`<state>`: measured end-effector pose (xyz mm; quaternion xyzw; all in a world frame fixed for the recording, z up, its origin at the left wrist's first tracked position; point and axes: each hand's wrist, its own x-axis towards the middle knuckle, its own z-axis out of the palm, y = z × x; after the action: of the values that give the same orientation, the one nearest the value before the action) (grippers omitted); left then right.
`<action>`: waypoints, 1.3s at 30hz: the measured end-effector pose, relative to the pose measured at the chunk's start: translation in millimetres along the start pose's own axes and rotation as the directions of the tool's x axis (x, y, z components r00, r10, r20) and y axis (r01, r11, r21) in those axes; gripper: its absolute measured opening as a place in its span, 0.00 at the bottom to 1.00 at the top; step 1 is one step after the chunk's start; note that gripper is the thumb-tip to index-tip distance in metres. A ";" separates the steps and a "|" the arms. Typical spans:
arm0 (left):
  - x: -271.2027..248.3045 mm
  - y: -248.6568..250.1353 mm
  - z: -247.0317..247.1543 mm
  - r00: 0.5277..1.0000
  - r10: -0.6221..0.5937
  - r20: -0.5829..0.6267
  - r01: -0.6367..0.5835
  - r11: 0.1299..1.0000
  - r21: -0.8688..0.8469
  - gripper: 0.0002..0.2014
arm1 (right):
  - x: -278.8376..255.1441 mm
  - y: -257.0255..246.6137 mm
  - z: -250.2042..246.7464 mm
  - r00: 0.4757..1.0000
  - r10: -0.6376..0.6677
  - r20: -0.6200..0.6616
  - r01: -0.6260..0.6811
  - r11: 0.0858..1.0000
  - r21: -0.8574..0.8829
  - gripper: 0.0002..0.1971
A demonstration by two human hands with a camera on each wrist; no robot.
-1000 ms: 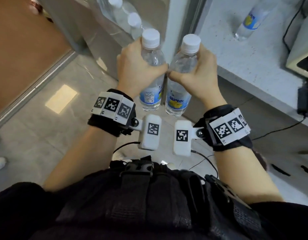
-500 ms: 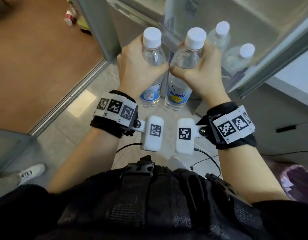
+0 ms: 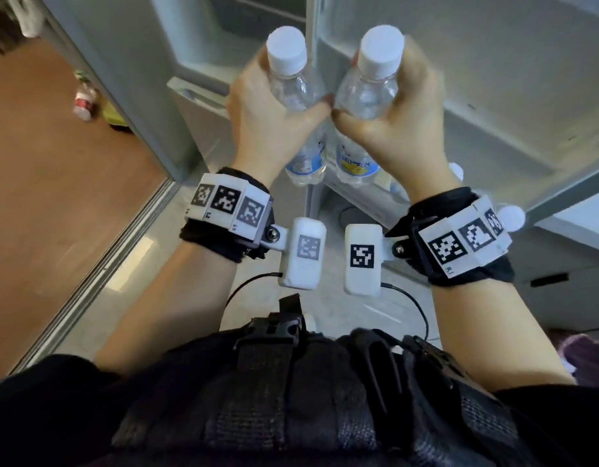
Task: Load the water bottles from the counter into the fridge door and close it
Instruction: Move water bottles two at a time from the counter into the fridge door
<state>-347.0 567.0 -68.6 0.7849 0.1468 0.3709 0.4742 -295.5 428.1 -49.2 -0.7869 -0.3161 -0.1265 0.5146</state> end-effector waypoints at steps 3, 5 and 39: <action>26.3 -4.6 14.5 0.998 0.029 0.048 -0.026 0.998 -0.060 0.26 | 15.1 9.9 4.3 0.998 0.017 -0.055 -0.021 0.998 -0.059 0.19; 39.1 -10.1 25.1 0.997 0.034 0.074 -0.027 0.995 -0.096 0.26 | 19.2 20.2 8.0 0.995 0.029 -0.098 -0.042 0.991 -0.125 0.20; 30.8 -110.5 65.4 0.665 0.243 0.707 -0.098 0.966 -0.240 0.22 | -43.4 87.7 67.0 0.829 0.428 -0.358 -0.531 0.803 -0.269 0.30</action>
<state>-265.5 599.5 -167.2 0.8310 -0.1631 0.0817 0.5255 -282.3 448.1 -165.3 -0.8954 0.0000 -0.1560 0.4170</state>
